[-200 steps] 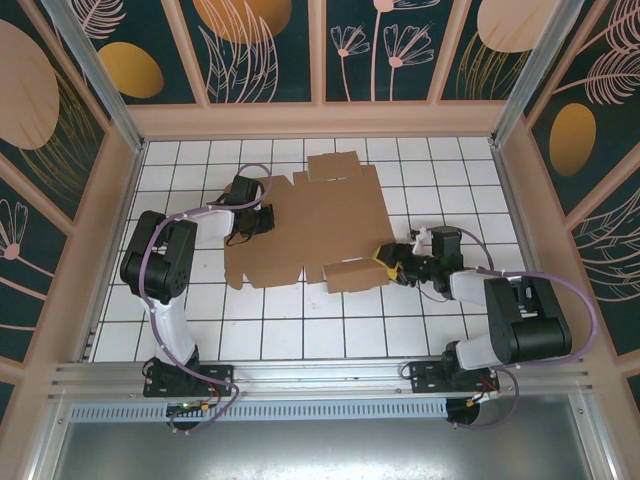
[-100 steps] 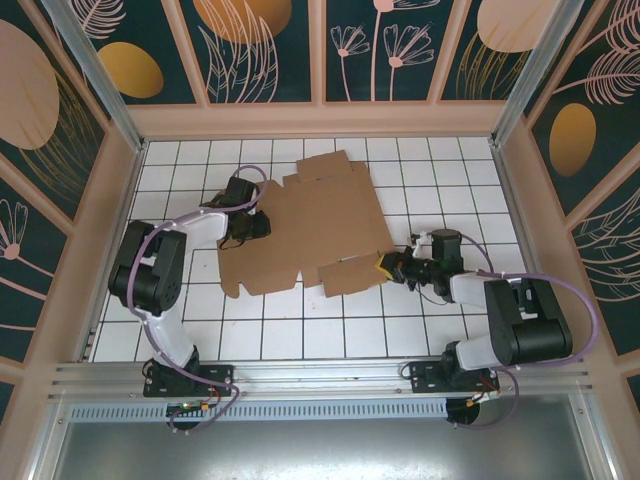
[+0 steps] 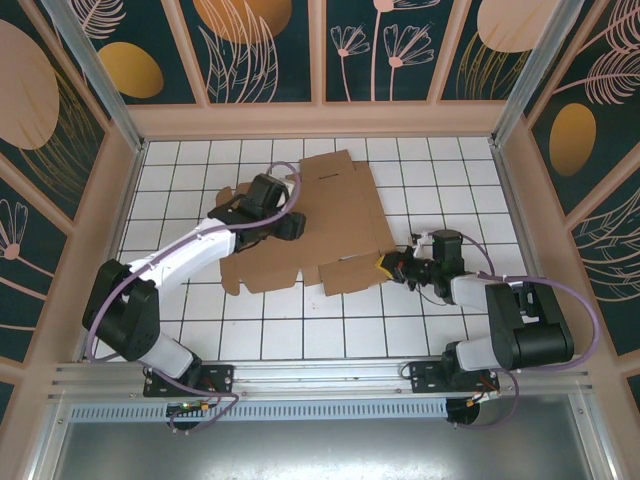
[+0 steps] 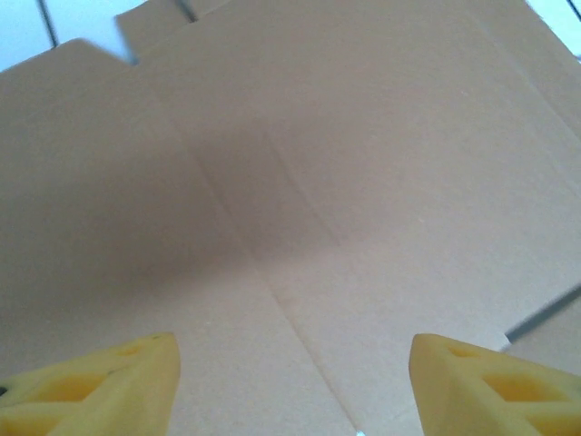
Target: Fold the paper box
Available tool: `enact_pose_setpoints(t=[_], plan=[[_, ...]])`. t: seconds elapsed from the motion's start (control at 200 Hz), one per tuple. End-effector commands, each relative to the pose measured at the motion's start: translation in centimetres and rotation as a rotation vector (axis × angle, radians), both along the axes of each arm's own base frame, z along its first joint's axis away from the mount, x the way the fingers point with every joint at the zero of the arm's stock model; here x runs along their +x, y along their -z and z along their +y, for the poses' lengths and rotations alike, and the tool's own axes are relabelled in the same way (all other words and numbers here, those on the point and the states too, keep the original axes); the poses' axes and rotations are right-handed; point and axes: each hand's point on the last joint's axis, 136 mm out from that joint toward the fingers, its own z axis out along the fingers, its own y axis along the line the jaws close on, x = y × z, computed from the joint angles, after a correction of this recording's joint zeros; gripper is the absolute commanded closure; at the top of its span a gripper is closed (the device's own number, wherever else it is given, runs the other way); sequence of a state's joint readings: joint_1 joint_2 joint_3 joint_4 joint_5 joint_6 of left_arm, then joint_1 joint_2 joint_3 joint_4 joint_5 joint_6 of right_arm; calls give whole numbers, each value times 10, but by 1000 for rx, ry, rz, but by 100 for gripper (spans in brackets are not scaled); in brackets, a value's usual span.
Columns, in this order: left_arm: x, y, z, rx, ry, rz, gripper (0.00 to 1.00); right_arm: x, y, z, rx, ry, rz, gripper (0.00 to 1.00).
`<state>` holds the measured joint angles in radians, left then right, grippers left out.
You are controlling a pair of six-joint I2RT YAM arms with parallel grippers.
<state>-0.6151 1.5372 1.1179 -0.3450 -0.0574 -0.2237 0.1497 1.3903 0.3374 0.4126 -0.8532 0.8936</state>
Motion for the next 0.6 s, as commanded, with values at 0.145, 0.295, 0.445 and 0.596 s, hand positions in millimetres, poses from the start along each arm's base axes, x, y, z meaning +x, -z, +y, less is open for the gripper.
enact_pose_setpoints(t=[0.145,0.295,0.445,0.596], plan=[[-32,-1,-18,195,211,-174,26,2,2,-2,-8,21,-10,100],[-46,8,-35,276,313,-216,22,2,4,-2,-2,26,-1,100],[-57,17,-48,293,396,-225,16,2,4,-2,5,34,7,100],[-82,24,-66,358,561,-294,14,3,6,-3,1,42,14,100]])
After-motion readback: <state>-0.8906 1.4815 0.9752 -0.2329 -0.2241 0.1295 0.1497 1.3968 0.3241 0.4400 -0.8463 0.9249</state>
